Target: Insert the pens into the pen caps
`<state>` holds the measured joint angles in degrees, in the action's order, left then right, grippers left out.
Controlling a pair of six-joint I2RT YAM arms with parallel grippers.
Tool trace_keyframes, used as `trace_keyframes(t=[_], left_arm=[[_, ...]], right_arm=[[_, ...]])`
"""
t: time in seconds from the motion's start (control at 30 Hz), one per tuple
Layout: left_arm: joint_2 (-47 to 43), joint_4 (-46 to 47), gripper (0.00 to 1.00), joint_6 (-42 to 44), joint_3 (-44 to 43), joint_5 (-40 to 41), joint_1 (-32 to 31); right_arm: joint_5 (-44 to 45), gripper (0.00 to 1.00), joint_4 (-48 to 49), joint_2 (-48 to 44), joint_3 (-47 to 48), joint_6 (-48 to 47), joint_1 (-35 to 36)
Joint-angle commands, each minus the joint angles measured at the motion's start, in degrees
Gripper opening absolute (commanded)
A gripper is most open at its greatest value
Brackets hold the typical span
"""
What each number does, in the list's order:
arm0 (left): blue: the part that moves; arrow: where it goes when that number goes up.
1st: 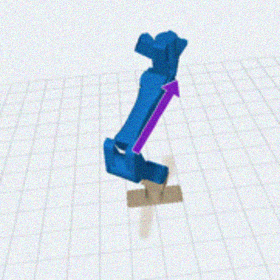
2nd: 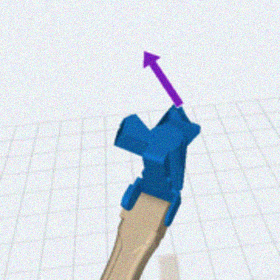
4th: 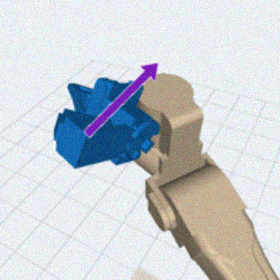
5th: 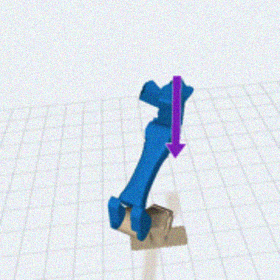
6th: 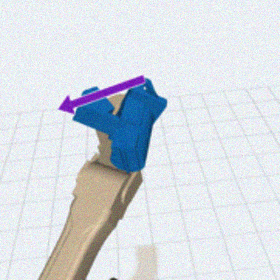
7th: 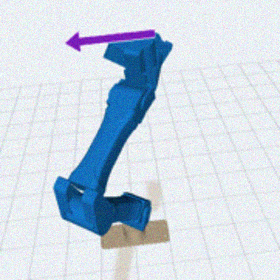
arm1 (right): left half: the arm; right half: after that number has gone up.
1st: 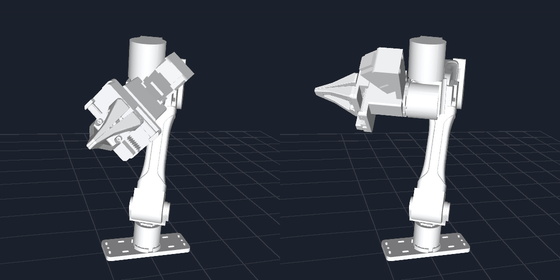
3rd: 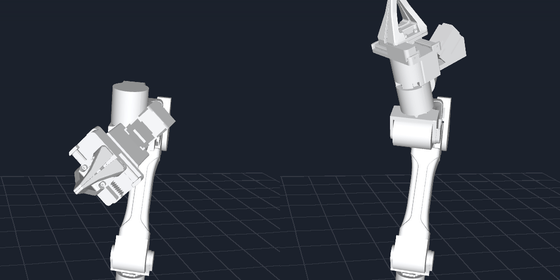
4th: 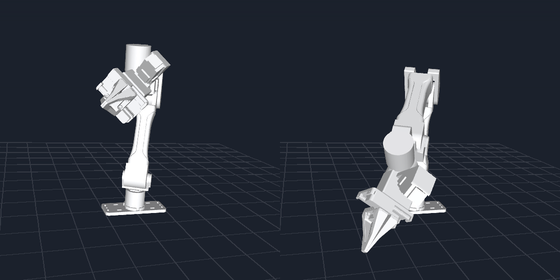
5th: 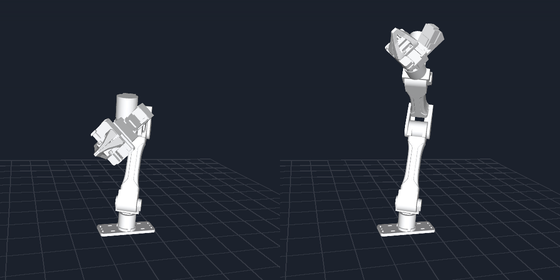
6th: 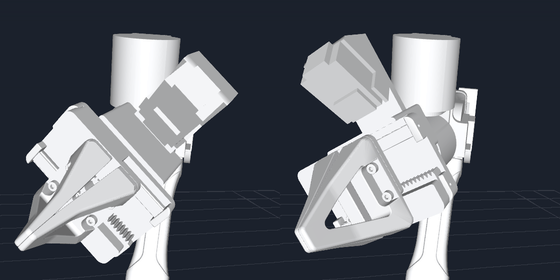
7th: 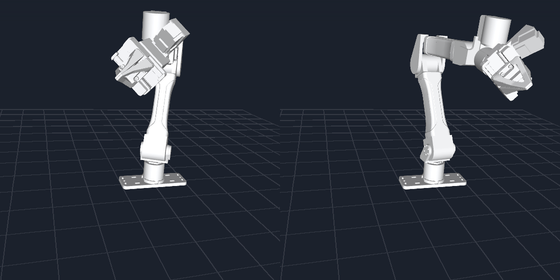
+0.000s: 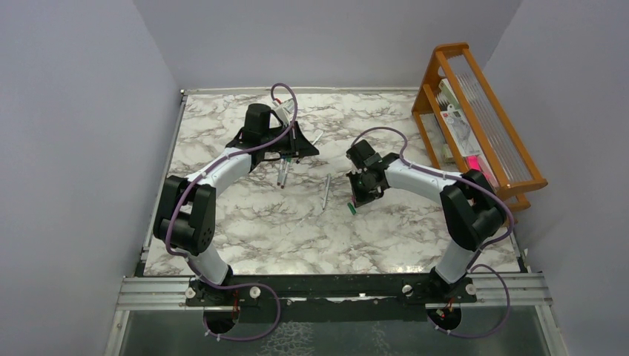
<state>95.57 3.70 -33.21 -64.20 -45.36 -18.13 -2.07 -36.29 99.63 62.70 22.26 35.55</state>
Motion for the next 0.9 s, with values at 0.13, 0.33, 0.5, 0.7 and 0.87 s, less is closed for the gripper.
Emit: trace_keyframes(t=[0.13,0.33,0.5,0.7,0.87], left_arm=[[-0.31,0.05,0.00,0.81,0.57,-0.99,-0.15],[0.22,0.54,0.00,0.36,0.68,-1.36,-0.15],[0.23,0.52,0.00,0.37,0.88,-1.32,-0.10],[0.19,0.40,0.00,0.57,0.85,-1.24,-0.15],[0.49,0.35,0.00,0.43,0.76,-1.38,-0.15]], right_arm=[[4.81,0.01,-1.40,0.05,1.17,0.96,0.13],[6.75,0.01,-2.34,-0.04,1.49,1.28,0.04],[6.55,0.01,-2.06,0.80,1.55,1.27,-0.30],[6.27,0.01,-1.59,1.33,1.72,1.18,-0.31],[5.93,0.01,-1.79,1.50,0.99,1.33,-0.33]])
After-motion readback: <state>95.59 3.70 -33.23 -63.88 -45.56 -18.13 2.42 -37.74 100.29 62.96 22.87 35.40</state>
